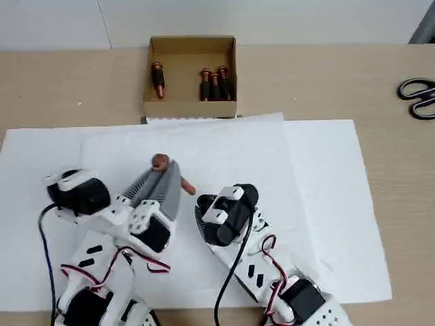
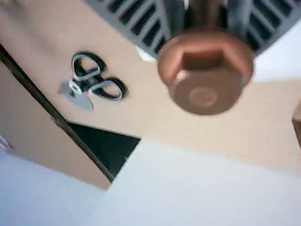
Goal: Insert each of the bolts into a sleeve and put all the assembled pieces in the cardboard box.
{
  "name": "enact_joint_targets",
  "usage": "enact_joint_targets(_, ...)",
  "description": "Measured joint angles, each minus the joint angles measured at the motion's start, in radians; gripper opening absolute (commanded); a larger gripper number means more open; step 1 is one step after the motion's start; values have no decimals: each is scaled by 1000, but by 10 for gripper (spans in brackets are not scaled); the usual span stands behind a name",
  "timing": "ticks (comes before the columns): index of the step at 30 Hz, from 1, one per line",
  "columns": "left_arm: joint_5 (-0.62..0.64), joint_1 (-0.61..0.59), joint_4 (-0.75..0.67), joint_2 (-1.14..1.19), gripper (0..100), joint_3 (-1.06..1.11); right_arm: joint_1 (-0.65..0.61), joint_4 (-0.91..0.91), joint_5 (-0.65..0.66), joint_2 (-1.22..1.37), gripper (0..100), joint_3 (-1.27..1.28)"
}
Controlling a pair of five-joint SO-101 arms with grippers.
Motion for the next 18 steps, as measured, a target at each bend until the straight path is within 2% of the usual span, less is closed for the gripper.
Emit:
enact_joint_targets(6, 0, 12, 58, 0, 6, 0, 0, -63, 12, 0, 3, 0)
enact_joint_targets(18, -3, 48, 60, -5, 6, 18, -72, -64, 14, 0, 3, 0)
